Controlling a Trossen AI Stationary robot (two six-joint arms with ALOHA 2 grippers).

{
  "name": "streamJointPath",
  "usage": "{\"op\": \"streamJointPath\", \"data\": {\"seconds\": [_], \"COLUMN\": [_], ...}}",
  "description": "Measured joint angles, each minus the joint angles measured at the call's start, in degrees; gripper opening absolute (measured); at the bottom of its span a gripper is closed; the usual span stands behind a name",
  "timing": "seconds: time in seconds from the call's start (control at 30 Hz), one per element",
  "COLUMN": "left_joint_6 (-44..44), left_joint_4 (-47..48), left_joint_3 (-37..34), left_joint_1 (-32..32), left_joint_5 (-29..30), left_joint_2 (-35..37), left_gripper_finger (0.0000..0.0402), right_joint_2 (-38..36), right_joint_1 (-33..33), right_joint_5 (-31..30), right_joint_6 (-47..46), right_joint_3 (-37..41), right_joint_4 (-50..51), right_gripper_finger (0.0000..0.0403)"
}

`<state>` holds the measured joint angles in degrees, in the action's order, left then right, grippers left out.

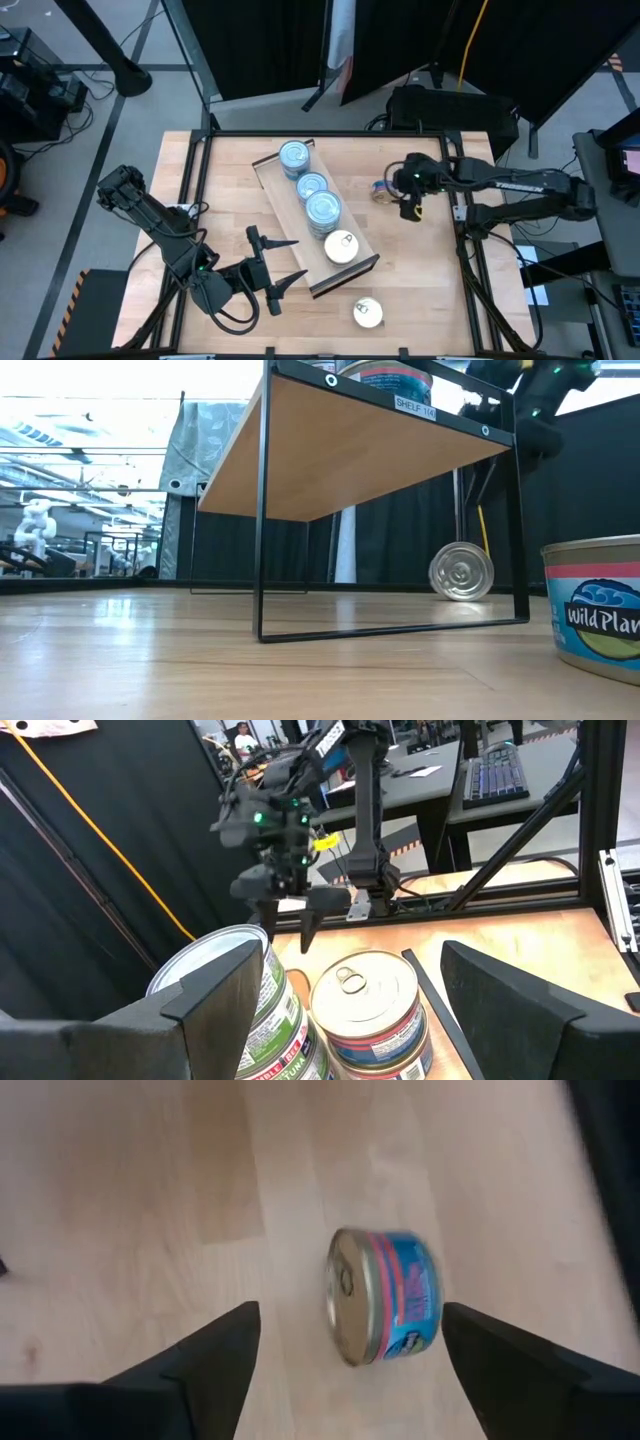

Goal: Stack canned seafood by type on shelf
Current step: Stack the blue-pink tuna can on top of the blue-pink tuna cans on the shelf

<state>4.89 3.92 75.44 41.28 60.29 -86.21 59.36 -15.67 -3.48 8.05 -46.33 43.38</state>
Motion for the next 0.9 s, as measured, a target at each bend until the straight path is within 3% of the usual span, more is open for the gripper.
{"op": "streamJointPath", "data": {"seconds": [0.23, 0.9], "left_joint_6": [0.0, 0.02], "left_joint_4": [0.02, 0.04], "left_joint_3": [0.0, 0.0], "left_joint_1": [0.0, 0.0], "left_joint_5": [-0.01, 0.0], "left_joint_2": [0.0, 0.0], "left_gripper_finger": [0.0306, 0.0306], "right_joint_2": [7.7, 20.86], "right_joint_1": [-4.28, -14.4], "right_joint_5": [3.38, 8.9], "right_joint_6": [6.27, 15.69], "right_joint_3": [0.0, 0.04], "right_joint_4": [-0.85, -10.37], "right_gripper_finger": [0.0299, 0.0311]}}
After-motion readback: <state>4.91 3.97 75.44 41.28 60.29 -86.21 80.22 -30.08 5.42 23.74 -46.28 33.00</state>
